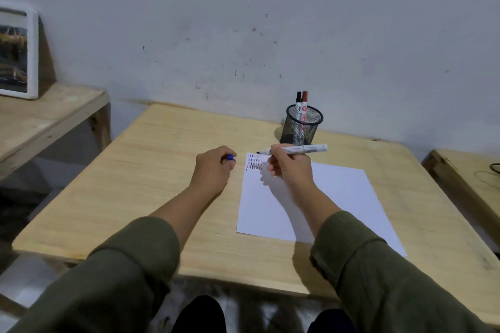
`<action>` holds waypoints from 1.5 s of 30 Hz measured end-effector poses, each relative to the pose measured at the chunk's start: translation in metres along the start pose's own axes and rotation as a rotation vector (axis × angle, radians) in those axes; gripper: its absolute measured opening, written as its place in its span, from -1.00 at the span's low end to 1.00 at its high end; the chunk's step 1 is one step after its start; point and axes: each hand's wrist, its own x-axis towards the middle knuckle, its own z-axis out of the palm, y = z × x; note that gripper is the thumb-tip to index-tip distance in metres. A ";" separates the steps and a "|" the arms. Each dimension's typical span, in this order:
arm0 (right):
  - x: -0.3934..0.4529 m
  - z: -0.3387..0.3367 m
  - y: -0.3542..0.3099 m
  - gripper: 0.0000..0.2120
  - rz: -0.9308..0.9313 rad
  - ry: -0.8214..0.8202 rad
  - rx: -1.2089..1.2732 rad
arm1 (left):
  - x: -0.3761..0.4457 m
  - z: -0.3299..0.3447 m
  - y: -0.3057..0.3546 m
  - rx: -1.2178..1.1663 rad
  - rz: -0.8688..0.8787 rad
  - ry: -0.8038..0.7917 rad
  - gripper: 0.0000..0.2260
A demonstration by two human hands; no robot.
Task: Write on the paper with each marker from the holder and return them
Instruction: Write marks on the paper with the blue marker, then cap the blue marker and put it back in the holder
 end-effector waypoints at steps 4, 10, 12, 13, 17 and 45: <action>0.005 -0.004 -0.010 -0.91 0.009 0.012 0.055 | -0.002 0.007 0.021 -0.520 -0.215 0.011 -0.86; 0.005 -0.011 -0.027 -0.81 -0.010 0.010 0.077 | -0.006 0.013 0.045 -0.751 -0.166 -0.110 -0.86; 0.005 -0.014 -0.030 -0.75 -0.011 0.012 0.069 | -0.008 0.015 0.050 -0.771 -0.148 -0.127 -0.85; 0.005 -0.015 -0.031 -0.74 -0.010 0.013 0.067 | -0.008 0.016 0.053 -0.779 -0.142 -0.136 -0.85; 0.004 -0.018 -0.034 -0.80 -0.016 0.004 0.067 | -0.008 0.017 0.064 -0.783 -0.102 -0.173 -0.84; -0.010 -0.022 -0.047 -0.83 0.038 -0.219 0.112 | -0.008 0.001 0.084 -0.406 0.105 -0.105 -0.84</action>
